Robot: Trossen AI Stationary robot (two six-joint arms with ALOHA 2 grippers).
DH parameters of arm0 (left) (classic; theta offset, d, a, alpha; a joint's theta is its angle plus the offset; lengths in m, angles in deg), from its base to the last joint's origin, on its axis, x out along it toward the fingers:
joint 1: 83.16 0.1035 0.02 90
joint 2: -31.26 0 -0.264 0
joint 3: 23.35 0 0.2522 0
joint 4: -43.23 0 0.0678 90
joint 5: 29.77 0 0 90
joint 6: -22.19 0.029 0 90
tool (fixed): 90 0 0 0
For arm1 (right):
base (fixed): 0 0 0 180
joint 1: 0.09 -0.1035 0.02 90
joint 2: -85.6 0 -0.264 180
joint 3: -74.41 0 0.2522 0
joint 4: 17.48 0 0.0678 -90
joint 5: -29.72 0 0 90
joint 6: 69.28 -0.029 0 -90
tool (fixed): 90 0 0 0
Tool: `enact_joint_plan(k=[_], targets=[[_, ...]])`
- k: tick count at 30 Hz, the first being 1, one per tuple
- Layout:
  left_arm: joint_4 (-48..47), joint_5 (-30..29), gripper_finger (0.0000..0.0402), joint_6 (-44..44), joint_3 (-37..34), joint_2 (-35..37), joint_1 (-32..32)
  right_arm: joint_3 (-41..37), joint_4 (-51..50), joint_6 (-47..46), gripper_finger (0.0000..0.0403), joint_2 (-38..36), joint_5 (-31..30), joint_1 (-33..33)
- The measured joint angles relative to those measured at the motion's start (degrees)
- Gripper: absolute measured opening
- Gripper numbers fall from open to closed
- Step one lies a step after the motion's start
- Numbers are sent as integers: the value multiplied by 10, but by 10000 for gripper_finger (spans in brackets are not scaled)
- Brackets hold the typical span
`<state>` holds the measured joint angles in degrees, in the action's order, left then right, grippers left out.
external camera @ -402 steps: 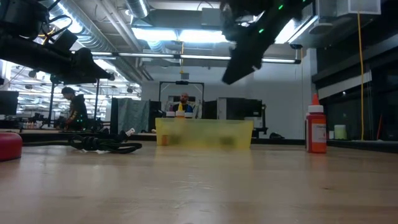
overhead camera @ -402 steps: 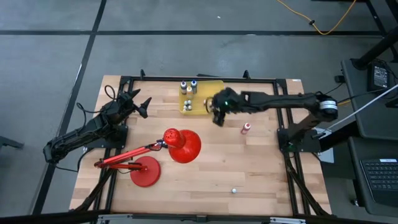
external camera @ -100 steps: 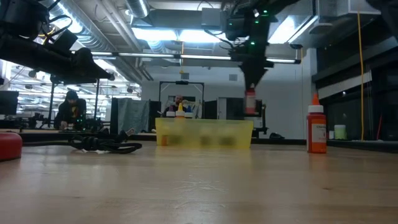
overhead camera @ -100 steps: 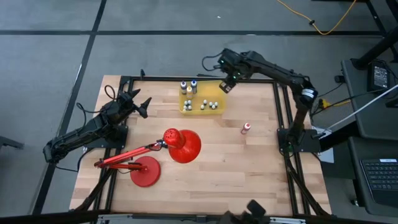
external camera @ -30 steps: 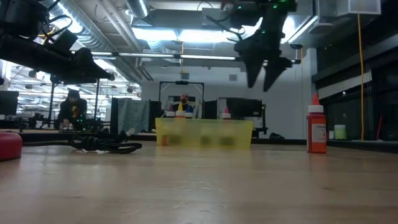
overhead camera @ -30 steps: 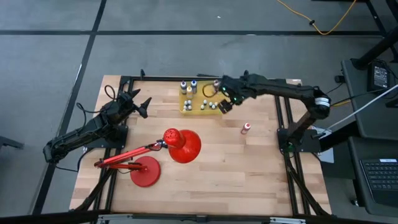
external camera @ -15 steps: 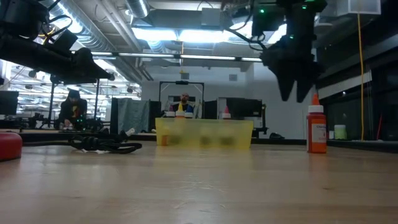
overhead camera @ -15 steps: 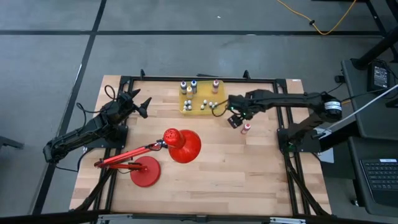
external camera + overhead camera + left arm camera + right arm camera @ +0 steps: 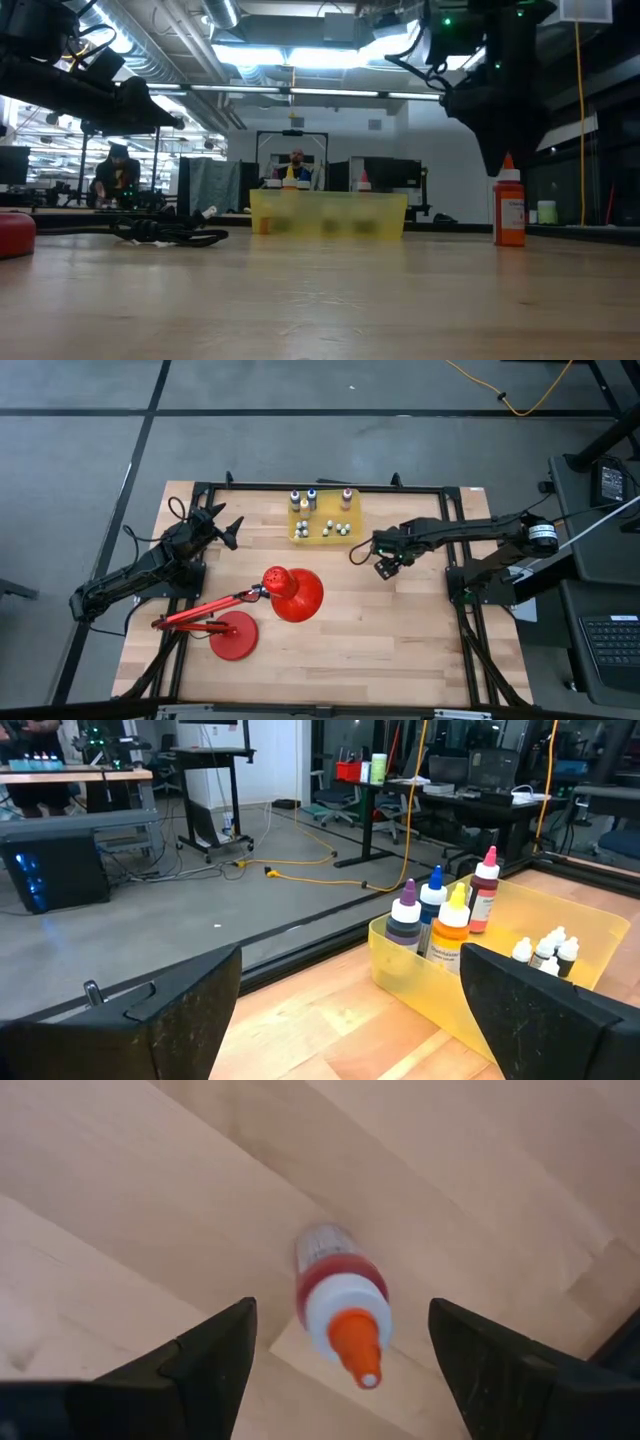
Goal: Pick & Place food coloring
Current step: Put the orange food coloring bottle into the yellow bin
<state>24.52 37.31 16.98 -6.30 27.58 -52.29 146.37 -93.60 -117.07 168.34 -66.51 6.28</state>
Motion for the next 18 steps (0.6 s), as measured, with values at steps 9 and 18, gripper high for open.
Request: enact_joint_plan(k=[9, 18], targets=[[0, 0, 365, 0, 0, 0, 0, -15, 23, 3, 254, 0, 3, 0], [0, 0, 365, 0, 0, 0, 0, -15, 29, 5, 181, 0, -1, 0]])
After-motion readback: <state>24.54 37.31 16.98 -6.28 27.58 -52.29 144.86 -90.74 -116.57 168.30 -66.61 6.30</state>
